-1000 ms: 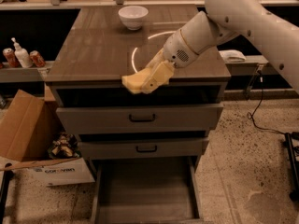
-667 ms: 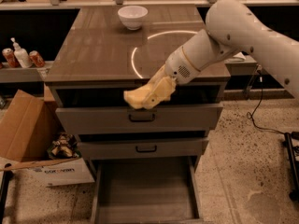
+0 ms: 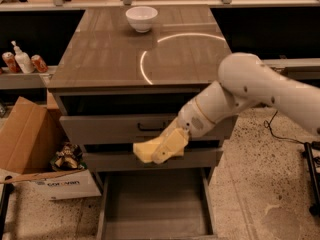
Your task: Place sponge into bottom drawer
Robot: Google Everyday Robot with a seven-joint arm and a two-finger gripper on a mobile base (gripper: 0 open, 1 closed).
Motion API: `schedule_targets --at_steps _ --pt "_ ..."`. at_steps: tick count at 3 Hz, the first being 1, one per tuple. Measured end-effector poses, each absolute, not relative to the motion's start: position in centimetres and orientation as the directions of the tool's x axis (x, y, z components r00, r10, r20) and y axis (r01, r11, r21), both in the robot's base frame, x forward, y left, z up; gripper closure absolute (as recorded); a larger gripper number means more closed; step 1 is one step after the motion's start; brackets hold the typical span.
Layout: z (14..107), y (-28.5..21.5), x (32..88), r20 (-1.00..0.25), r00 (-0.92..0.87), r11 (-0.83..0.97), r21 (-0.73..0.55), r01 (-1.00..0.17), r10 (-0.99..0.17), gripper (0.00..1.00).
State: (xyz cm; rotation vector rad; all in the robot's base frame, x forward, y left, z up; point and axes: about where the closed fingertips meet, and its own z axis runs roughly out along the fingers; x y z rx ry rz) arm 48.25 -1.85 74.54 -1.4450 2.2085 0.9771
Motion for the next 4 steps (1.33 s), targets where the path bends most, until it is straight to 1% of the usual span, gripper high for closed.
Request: schedule_targets --at_steps 1,2,3,4 --pt "66.1 -1.2 44.1 -0.536 -0.559 0.258 0.535 -0.804 -0.632 1.00" --pt "65.8 -1.2 44.0 -0.530 -0.567 0.265 0.539 -0.799 -0.630 1.00" --pt "61.0 -1.6 43.5 -0.448 -0.664 0.361 0.589 -0.723 -0.599 1.00" --pt "53.6 -2.4 42.3 -0.380 -0.755 0.456 0.622 -0.636 -0.534 1.00"
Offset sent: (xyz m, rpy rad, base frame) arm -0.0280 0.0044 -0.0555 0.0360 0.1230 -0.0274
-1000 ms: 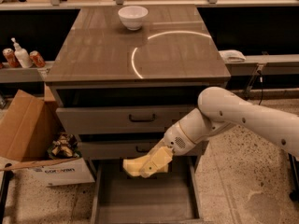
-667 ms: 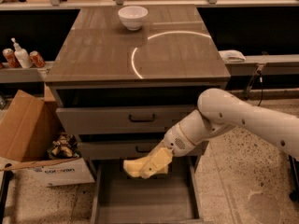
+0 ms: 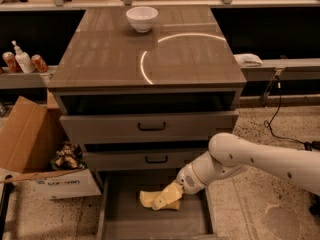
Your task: Place sponge into bottom drawer
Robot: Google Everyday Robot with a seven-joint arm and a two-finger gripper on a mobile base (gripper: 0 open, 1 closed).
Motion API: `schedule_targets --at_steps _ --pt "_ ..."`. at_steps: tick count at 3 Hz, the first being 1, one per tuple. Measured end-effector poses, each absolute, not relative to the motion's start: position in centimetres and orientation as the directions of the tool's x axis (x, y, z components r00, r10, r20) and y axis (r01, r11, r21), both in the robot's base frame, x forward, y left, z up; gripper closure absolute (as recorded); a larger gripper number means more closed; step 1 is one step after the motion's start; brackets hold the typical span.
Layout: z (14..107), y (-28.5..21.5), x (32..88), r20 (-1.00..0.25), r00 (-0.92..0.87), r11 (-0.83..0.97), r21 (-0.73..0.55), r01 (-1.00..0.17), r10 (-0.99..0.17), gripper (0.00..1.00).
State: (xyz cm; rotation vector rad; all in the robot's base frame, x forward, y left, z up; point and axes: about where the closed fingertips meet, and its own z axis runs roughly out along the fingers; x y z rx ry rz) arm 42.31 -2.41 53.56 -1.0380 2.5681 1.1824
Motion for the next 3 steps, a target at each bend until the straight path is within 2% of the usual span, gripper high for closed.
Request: schedule_targets --at_steps 1,3 --pt "43.4 -2.9 43.2 -0.345 -0.841 0.550 0.641 -0.535 -0.417 1.00" --pt "41.1 -3.6 44.0 -0.336 -0.857 0.599 0.614 -0.514 -0.391 1.00"
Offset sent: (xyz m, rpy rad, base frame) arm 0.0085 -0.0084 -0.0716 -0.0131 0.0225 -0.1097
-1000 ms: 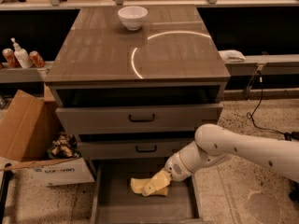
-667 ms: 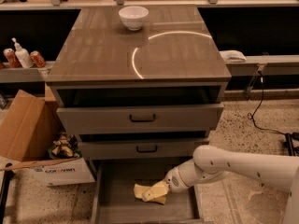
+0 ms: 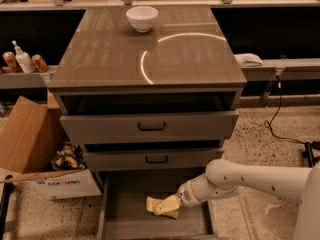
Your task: Place sponge into bottom drawer
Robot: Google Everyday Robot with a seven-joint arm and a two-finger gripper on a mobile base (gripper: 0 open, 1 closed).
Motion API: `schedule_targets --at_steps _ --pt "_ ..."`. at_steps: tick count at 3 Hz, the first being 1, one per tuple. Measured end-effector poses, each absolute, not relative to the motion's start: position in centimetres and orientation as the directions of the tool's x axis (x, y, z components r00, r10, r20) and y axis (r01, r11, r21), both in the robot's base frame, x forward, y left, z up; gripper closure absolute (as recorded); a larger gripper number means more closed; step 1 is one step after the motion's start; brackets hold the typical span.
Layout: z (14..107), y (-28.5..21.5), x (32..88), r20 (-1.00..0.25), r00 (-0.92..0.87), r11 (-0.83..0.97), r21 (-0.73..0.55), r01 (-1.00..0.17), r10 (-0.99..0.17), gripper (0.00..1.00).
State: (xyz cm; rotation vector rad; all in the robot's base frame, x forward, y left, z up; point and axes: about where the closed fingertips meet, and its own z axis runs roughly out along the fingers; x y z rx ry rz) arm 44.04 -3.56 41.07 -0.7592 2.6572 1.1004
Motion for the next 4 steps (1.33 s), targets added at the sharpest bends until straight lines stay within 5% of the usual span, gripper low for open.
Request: schedule_targets --at_steps 1,4 --pt "35.8 -5.6 46.6 -0.326 -0.882 0.699 0.540 -0.469 -0.340 1.00" --pt "24.5 -8.9 54.9 -0.334 -0.905 0.781 0.477 -0.403 -0.263 0.34"
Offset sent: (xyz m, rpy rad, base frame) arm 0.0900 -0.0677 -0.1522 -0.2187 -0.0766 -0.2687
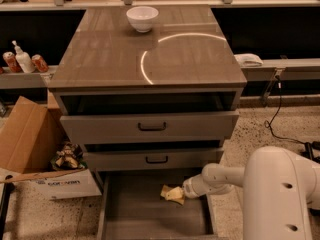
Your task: Place sponge into bottom drawer
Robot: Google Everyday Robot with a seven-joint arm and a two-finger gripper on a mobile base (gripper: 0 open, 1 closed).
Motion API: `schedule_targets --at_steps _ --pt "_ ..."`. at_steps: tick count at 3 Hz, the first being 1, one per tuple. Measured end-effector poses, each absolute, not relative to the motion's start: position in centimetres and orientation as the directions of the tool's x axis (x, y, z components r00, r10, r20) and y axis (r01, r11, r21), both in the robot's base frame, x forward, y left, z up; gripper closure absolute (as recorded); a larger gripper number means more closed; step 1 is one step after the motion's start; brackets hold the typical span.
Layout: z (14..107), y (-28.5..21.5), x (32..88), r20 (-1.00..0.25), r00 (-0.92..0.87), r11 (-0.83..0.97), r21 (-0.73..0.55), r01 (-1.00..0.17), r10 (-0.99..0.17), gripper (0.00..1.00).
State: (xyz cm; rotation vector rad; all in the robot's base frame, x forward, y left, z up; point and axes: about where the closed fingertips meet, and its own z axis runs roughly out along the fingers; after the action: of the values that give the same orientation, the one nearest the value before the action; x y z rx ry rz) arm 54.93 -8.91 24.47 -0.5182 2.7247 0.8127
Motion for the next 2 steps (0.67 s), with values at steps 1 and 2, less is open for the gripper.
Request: schedule_targets --at_steps 1,2 --pt "22.3 -9.4 57.1 -0.336 -0.908 0.781 0.485 -0.394 -0.250 0.11" --pt "21.0 -10.6 58.0 -0.328 -0.913 0.786 0.486 -0.383 -0.242 0.00"
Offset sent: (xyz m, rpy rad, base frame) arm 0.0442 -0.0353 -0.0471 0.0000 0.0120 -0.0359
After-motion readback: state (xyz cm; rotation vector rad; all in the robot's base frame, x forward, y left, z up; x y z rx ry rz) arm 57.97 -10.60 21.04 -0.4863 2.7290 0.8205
